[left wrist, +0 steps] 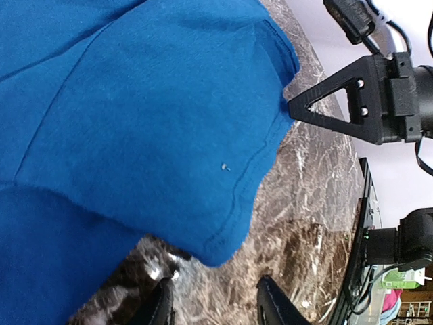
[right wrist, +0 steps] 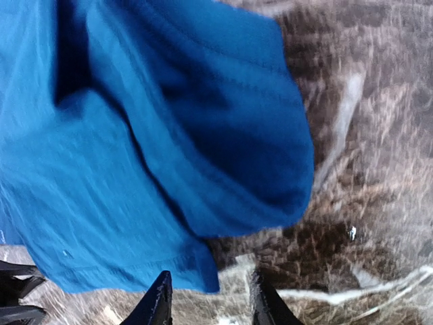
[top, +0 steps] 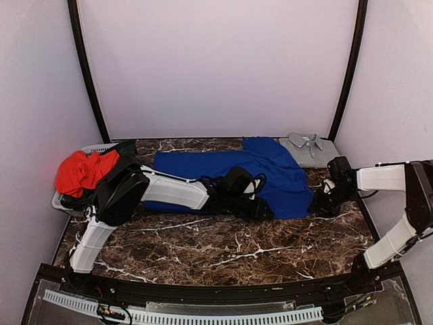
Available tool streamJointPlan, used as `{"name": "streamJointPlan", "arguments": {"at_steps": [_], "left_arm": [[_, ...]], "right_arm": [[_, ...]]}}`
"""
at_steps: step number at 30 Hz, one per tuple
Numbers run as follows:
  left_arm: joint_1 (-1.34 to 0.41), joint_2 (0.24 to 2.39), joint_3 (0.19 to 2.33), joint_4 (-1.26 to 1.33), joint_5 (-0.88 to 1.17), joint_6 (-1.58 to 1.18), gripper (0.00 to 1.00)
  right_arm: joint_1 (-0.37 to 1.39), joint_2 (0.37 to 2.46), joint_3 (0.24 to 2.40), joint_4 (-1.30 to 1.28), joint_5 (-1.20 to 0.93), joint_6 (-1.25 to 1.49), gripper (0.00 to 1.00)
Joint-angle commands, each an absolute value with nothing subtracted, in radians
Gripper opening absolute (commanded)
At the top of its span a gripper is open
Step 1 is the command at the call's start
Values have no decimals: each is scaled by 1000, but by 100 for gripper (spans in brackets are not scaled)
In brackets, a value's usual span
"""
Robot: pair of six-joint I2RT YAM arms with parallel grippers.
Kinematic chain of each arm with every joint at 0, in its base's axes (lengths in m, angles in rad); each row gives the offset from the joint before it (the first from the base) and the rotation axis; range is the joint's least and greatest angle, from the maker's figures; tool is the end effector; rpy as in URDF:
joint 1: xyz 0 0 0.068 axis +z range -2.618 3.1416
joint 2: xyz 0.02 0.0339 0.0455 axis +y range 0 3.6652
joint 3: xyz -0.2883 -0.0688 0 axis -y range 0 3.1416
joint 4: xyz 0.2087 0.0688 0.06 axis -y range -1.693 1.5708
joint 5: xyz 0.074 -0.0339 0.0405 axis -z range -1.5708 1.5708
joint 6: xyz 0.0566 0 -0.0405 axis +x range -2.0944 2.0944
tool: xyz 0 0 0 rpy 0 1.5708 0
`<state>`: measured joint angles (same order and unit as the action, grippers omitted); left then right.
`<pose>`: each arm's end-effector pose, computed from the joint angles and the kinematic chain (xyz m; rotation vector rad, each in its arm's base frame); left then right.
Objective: Fold and stack the mixed laundry pile
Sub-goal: Fold the flattened T-shirt at the center of the board.
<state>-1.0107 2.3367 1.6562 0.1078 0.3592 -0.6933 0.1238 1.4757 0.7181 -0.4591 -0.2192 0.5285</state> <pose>0.2629 -0.4567 0.1678 0.6203 2.3569 -1.2849 0.2270 0.0407 0.1794 0.5161 2.7941 0.4590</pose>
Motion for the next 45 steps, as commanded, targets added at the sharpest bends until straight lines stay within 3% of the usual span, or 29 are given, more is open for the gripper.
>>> {"name": "streamJointPlan", "arguments": {"at_steps": [1, 9, 13, 18, 26, 38, 45], "left_arm": [[-1015, 2385, 1727, 91, 360, -717, 39], [-1022, 2446, 1748, 123, 379, -775, 31], [-1022, 2443, 1758, 128, 392, -777, 16], [-1019, 2403, 1766, 132, 404, -761, 0], [-962, 2300, 1745, 147, 420, -741, 0], [-810, 2316, 1777, 202, 435, -719, 0], [-765, 2429, 1911, 187, 436, -705, 0]], "right_arm": [[123, 1518, 734, -406, -209, 520, 34], [122, 1528, 742, -397, -264, 514, 14], [123, 1495, 737, -400, -302, 522, 0], [123, 1425, 767, -441, -317, 522, 0], [123, 1383, 908, -487, -293, 488, 0], [121, 1632, 1170, -397, -325, 471, 0], [121, 1797, 1313, -360, -363, 476, 0]]}}
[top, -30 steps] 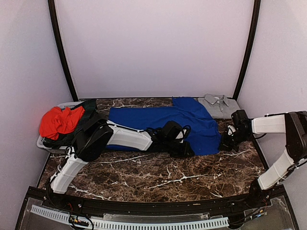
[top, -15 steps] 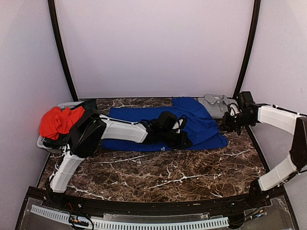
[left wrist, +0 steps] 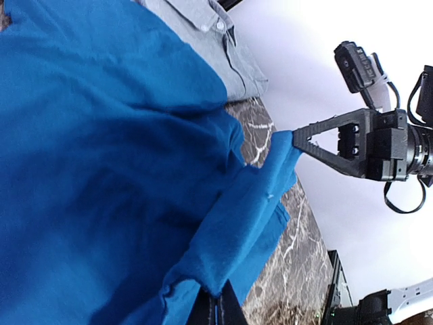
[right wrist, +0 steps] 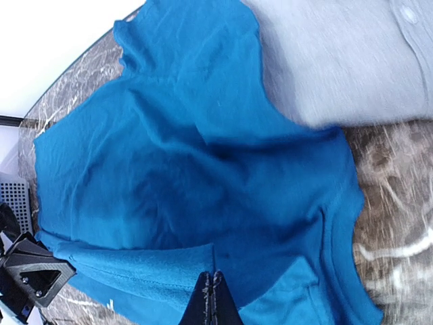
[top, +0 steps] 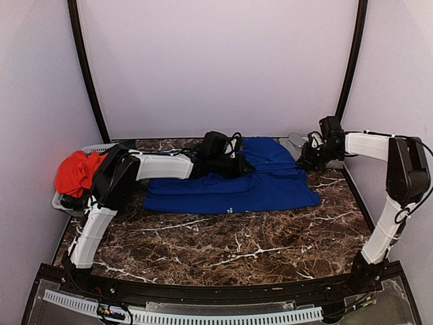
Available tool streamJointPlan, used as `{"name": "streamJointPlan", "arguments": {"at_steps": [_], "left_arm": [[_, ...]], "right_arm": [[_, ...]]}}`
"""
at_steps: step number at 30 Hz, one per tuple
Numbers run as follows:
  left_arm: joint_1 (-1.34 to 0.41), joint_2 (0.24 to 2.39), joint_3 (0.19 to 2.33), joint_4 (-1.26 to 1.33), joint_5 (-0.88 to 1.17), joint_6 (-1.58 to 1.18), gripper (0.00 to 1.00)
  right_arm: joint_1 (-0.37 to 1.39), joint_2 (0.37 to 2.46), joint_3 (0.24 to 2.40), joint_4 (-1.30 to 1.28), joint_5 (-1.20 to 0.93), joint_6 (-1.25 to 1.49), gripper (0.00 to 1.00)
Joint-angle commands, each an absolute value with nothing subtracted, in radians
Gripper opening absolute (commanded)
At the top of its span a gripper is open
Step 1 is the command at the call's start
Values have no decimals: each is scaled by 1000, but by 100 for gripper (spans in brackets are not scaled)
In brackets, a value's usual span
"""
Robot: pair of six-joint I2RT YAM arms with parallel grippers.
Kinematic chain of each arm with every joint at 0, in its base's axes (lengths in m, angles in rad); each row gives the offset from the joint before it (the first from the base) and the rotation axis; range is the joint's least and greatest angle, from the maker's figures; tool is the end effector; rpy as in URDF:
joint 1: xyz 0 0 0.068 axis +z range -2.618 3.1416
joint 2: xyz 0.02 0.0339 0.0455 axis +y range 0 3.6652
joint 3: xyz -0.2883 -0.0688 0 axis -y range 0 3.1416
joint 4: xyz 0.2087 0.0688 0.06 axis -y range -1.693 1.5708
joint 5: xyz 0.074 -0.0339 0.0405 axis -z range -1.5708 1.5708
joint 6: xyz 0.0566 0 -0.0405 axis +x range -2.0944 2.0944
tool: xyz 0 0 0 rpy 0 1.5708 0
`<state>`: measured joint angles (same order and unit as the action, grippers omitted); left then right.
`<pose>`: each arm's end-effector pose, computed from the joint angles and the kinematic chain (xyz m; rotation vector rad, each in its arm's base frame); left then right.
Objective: Fold and stack the mixed laundry pile
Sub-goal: Fold the flattened T-shirt at the center of the board.
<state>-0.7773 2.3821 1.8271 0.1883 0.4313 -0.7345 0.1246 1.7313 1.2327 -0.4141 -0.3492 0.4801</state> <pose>0.3791 -0.4062 0.2081 0.3708 2.1495 -1.3605 0.3507 0.0634 0.2504 0.2975 2.5182 0.6836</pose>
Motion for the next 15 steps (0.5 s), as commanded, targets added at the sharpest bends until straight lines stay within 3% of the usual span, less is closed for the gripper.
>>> {"name": "streamJointPlan", "arguments": {"at_steps": [1, 5, 8, 10, 13, 15], "left_arm": [[-762, 2448, 1926, 181, 435, -702, 0], [-745, 2492, 1990, 165, 433, -707, 2], [-732, 2513, 2006, 156, 431, -720, 10], [-727, 2531, 2026, 136, 438, -726, 25], [-719, 2524, 2024, 114, 429, -725, 32], [-703, 2483, 1979, 103, 399, -732, 36]], "right_arm": [[121, 1816, 1332, -354, -368, 477, 0], [121, 1886, 1413, -348, -376, 479, 0], [120, 1932, 1473, -370, -360, 471, 0], [120, 1958, 1509, -389, -343, 467, 0], [120, 1979, 1541, -411, -326, 454, 8], [115, 1969, 1552, -433, -298, 441, 21]]}}
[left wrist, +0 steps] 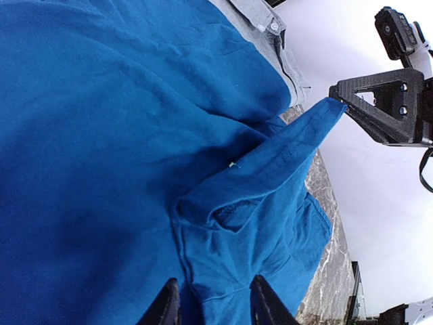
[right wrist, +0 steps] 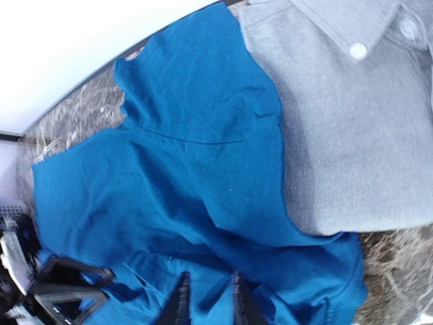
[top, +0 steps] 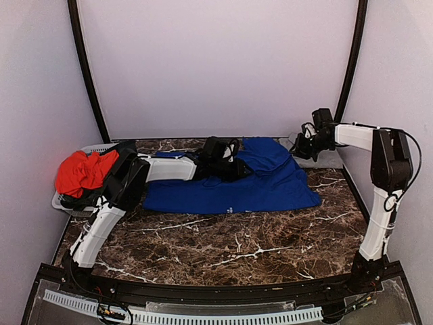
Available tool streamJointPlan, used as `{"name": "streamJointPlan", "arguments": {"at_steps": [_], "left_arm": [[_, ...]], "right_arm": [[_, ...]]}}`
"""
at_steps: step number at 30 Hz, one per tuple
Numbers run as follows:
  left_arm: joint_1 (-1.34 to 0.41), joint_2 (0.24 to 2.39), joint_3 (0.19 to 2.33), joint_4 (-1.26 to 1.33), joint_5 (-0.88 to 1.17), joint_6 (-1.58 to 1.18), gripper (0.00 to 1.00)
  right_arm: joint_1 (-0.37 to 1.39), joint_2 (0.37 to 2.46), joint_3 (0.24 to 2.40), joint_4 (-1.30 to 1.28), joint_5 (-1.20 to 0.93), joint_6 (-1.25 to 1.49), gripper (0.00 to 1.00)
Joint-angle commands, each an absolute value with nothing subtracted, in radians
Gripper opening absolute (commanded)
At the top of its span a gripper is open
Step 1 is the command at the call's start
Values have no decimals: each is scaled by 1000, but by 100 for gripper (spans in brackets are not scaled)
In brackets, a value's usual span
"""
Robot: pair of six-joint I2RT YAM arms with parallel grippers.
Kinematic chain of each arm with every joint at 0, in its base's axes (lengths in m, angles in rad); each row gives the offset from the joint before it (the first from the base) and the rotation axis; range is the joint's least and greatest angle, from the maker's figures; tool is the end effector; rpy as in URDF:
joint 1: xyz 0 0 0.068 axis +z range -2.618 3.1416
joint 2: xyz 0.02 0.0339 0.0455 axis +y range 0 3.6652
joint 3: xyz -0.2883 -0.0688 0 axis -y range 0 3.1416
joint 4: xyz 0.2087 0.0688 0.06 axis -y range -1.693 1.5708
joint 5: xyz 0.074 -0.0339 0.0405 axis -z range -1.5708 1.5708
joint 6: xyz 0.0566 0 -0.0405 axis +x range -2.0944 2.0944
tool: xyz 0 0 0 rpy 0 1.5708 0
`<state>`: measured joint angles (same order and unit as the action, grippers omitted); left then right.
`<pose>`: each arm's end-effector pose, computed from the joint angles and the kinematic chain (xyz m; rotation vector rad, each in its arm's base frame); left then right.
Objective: Fold and stack the mixed laundry pile
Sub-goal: Fold the flattened T-shirt at the center of the board.
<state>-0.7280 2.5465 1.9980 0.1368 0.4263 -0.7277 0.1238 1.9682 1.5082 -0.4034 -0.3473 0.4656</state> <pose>0.4198 -0.4055 0.1673 0.3107 2.1905 -1.3078 0.4222 0.0720 0.2437 0.2633 2.4694 0.6818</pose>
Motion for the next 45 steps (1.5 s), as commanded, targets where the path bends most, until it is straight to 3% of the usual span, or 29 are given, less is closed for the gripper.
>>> {"name": "streamJointPlan", "arguments": {"at_steps": [1, 2, 4, 8, 14, 20, 34, 45], "left_arm": [[-685, 2442, 1923, 119, 385, -738, 39], [-675, 2415, 1889, 129, 377, -740, 40], [-649, 2323, 1788, 150, 341, -727, 45], [-621, 2128, 1606, 74, 235, -650, 54], [-619, 1849, 1331, -110, 81, -603, 57], [-617, 1702, 1169, -291, -33, -595, 54], [-590, 1722, 1132, -435, -100, -586, 49], [-548, 1705, 1128, -488, -102, -568, 54]], "right_arm": [[107, 1955, 1549, -438, -296, 435, 30], [100, 1938, 1540, -440, -299, 428, 43], [81, 1893, 1510, -440, -321, 410, 56], [66, 1765, 1385, -469, -322, 395, 58], [65, 1591, 1147, -508, -287, 386, 55], [64, 1592, 1047, -533, -213, 362, 49], [65, 1715, 1050, -521, -147, 341, 32], [66, 1754, 1061, -542, -203, 327, 28]]}}
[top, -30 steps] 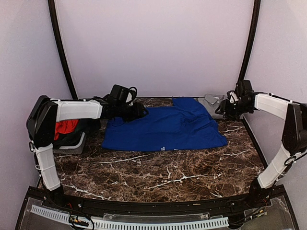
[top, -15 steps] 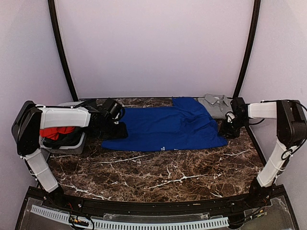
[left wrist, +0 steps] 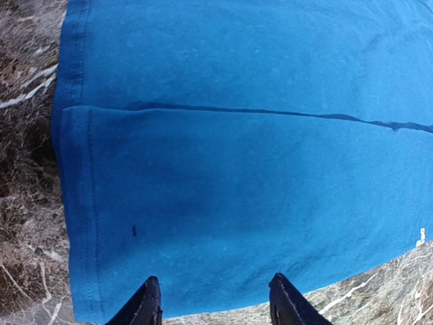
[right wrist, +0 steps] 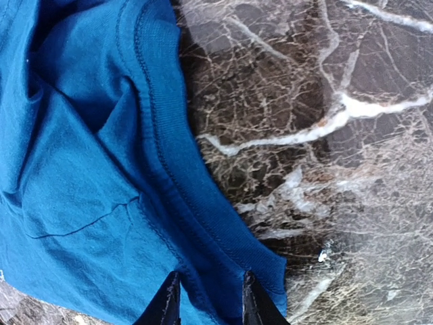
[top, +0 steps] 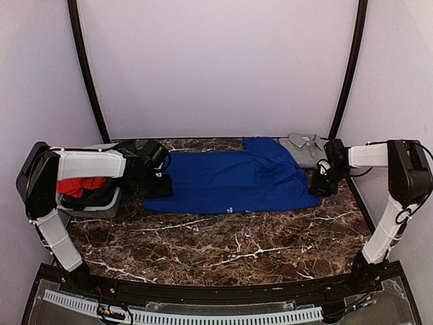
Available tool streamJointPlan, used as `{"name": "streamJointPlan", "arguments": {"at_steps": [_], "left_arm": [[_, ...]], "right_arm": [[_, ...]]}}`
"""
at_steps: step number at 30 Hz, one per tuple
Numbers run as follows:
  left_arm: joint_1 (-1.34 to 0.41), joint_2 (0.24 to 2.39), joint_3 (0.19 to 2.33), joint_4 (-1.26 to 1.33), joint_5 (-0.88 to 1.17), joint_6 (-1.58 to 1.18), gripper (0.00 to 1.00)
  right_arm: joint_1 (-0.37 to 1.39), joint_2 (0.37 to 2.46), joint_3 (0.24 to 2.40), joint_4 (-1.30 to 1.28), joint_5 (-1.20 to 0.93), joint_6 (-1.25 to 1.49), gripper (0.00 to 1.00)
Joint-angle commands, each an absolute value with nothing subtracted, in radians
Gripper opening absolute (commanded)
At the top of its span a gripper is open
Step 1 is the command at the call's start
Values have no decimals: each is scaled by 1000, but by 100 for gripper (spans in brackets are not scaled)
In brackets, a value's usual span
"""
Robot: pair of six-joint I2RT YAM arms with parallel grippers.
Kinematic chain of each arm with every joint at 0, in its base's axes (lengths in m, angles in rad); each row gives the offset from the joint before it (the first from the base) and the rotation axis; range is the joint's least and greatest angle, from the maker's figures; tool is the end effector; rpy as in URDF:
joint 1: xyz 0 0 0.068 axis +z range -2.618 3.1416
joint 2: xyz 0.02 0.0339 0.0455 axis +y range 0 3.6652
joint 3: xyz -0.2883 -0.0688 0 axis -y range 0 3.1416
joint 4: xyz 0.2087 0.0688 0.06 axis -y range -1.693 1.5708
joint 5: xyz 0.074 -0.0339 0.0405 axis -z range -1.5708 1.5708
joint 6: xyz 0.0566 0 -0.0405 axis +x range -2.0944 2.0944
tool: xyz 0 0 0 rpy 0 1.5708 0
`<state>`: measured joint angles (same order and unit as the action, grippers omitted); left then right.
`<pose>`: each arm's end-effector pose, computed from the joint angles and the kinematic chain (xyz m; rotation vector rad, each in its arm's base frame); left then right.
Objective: Fold and stack the mixed laundry pile
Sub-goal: Fold the flattened T-shirt at the center of the board.
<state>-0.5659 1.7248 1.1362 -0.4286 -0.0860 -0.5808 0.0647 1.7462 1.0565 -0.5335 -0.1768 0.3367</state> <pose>0.2893 -0.1780 0.2215 -0.0514 2.6139 -0.3084 0.3124 0.0302 0.1889 0.3384 2.7963 0.3432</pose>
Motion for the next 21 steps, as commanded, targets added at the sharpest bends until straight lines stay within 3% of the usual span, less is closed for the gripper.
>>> {"name": "streamJointPlan", "arguments": {"at_steps": [1, 6, 16, 21], "left_arm": [[-539, 1700, 1126, -497, -101, -570, 54], [-505, 1670, 1089, -510, -96, -577, 55], [-473, 1573, 1042, -563, -99, -578, 54], [-472, 1571, 1036, -526, -47, -540, 51]], "right_arm": [[65, 1753, 1058, -541, -205, 328, 27], [67, 1732, 1061, -553, -205, 328, 1], [66, 1551, 993, -641, -92, 379, 0], [64, 1603, 987, -634, -81, 380, 0]]}}
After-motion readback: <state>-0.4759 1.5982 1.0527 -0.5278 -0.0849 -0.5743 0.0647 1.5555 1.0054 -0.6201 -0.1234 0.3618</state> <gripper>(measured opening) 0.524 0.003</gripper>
